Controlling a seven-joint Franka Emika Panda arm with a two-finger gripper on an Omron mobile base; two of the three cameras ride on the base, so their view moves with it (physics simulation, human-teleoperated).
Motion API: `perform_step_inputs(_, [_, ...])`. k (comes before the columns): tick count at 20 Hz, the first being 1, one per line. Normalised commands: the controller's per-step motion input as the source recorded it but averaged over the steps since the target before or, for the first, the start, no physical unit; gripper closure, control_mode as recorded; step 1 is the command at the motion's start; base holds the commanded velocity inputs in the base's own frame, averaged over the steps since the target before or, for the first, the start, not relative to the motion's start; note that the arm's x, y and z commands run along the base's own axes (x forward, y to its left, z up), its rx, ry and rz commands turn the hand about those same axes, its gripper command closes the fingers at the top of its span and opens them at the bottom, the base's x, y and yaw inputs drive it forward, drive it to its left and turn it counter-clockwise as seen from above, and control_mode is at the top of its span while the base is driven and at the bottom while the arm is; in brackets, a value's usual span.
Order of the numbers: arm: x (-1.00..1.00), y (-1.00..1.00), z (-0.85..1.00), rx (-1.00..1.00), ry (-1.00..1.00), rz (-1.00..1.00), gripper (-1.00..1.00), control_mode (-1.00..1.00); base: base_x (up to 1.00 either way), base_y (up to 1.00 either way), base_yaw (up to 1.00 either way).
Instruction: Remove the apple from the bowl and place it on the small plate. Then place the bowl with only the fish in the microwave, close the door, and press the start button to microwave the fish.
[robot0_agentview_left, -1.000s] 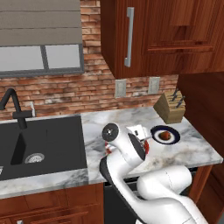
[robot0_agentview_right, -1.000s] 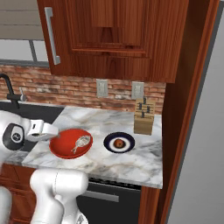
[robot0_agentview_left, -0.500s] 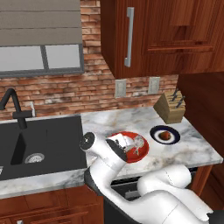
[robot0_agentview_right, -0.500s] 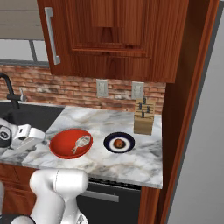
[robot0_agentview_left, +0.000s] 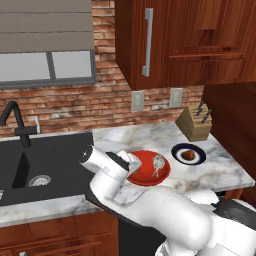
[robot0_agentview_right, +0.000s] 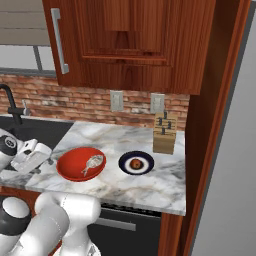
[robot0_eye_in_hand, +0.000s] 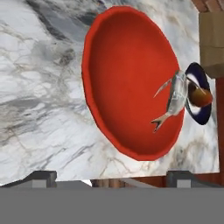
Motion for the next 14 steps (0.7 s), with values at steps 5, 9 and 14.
perform_step_inputs(5, [0.41,0.04,-0.4,-0.02,0.17,0.0,-1.0,-1.0,0.0,0.0,0.0])
perform_step_inputs(9, [0.3,-0.07,-0.15,0.0,0.06,0.0,-1.0,-1.0,0.0,0.0,0.0])
perform_step_inputs(14, [0.37,-0.11,-0.17,0.0,0.04,0.0,-1.0,-1.0,0.0,0.0,0.0])
